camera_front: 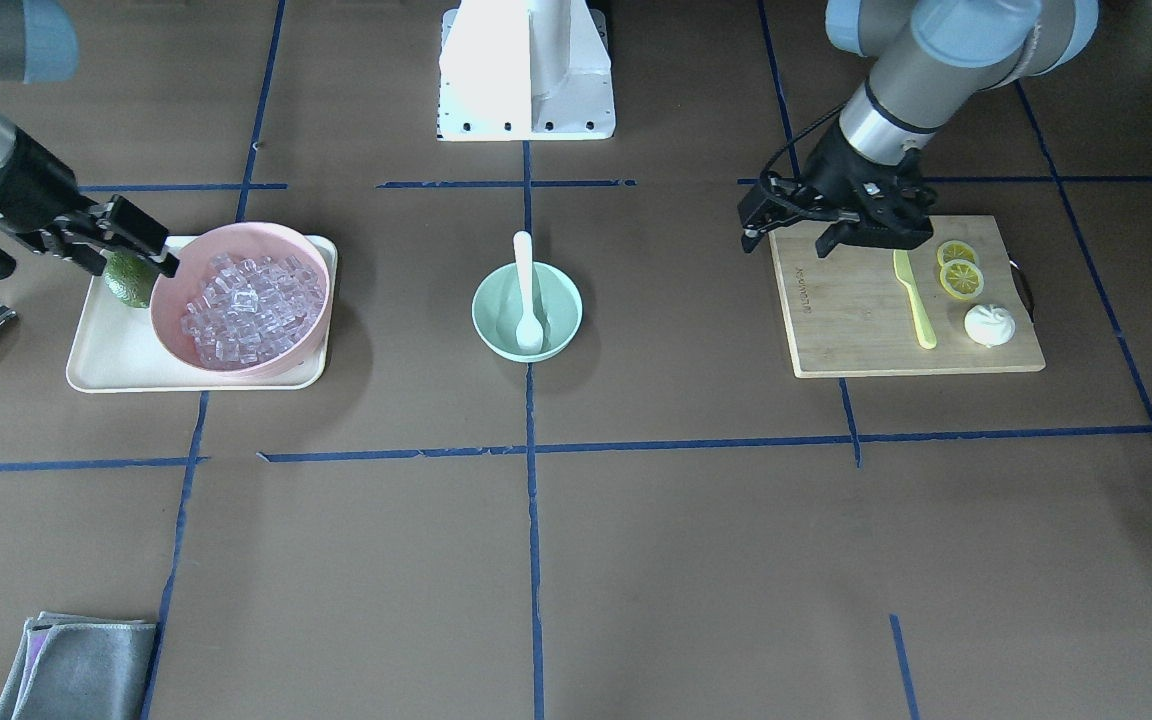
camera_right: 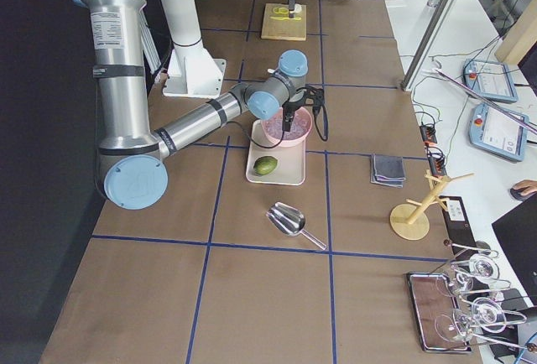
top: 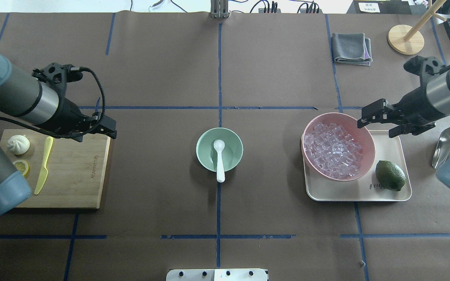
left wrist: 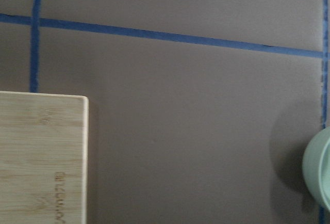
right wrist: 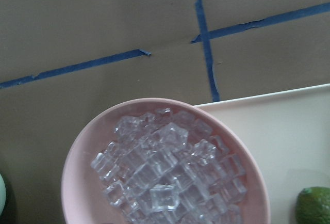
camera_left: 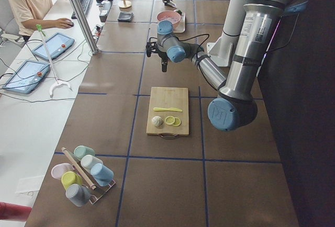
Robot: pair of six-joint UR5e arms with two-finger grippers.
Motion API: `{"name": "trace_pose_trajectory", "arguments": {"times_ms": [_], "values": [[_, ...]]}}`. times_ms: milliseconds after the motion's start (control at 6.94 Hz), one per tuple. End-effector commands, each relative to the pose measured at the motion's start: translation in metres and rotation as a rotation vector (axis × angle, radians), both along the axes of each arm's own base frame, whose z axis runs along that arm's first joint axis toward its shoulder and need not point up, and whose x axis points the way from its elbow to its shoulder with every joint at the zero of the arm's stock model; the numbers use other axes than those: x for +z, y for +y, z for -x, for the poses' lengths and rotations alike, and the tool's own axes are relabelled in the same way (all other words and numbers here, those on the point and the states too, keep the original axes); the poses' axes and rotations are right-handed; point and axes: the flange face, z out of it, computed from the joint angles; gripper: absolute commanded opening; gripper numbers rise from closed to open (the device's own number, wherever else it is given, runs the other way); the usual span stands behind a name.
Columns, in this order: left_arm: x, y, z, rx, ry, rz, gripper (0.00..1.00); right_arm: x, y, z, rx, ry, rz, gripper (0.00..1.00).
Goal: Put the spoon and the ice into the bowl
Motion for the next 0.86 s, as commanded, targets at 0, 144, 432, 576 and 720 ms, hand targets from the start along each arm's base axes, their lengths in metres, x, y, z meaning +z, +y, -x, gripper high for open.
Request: {"name": "trace_pose_trajectory", "arguments": {"times_ms": [0,144,432,576,720], "values": [[0.031,0.008,0.04,0.02,-0.046,-0.053,0.99,-0.01,0.012,0.042,0.015,0.055,-0.037,0.99],[0.03,0.009,0.04,0.016,-0.044,-0.051,0.99,-0.01,0.02,0.063,0.001,0.096,-0.046,0.98],[0.03,0.009,0.041,0.011,-0.045,-0.051,0.99,-0.003,0.031,0.091,-0.012,0.155,-0.063,0.97],[0.03,0.009,0.041,0.01,-0.047,-0.051,0.99,0.001,0.034,0.099,-0.013,0.173,-0.074,0.95],[0.029,0.009,0.041,0.01,-0.046,-0.052,0.99,0.007,0.034,0.102,-0.014,0.186,-0.072,0.93]]}}
